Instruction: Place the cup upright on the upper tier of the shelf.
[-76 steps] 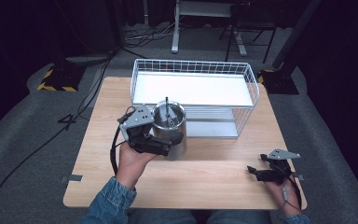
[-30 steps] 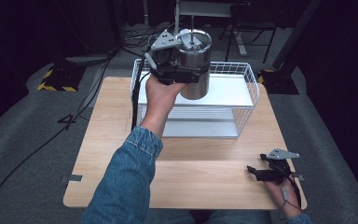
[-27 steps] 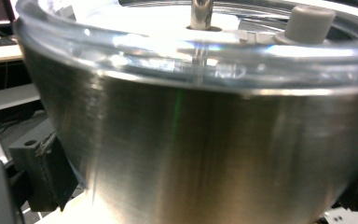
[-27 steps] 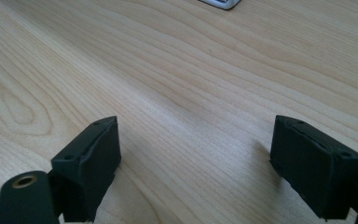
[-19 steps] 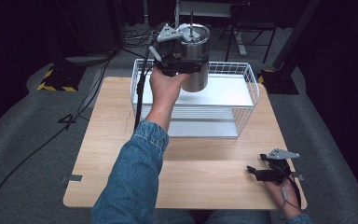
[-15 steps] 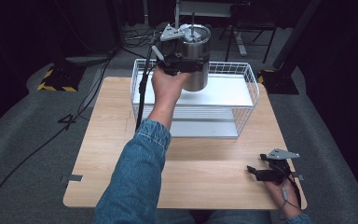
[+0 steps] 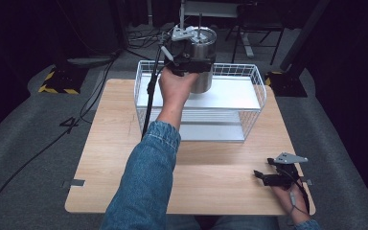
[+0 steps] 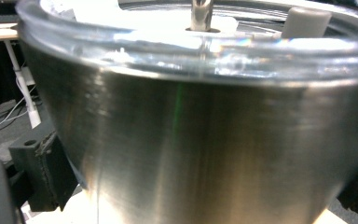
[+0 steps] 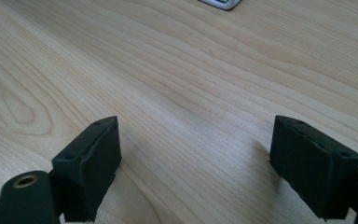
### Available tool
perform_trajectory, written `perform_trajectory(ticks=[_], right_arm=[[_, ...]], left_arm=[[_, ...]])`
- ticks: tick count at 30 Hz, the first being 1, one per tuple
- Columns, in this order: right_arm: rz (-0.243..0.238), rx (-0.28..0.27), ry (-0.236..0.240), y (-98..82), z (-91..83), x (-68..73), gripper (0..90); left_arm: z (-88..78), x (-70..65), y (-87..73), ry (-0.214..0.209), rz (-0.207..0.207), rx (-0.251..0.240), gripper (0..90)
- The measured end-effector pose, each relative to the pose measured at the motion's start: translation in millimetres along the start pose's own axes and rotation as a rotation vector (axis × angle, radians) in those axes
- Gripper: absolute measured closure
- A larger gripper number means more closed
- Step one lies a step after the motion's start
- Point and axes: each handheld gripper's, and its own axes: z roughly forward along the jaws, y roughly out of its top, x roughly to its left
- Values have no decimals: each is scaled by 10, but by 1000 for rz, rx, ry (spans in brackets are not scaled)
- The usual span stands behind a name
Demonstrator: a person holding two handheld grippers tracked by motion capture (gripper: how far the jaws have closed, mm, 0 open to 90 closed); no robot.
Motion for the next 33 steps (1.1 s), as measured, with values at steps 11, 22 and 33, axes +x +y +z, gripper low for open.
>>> perform_trajectory(ticks=[11, 22, 33], right_arm=[[-1, -1, 0, 0, 0, 1, 171], [-1, -2, 2, 0, 1, 3, 171], [-2, -2, 2, 0, 0, 4, 171]], left_arm=[[149, 13, -105, -8, 0, 66, 35], [224, -2, -204, 5, 11, 96, 35], [237, -37, -265, 15, 47, 94, 34]])
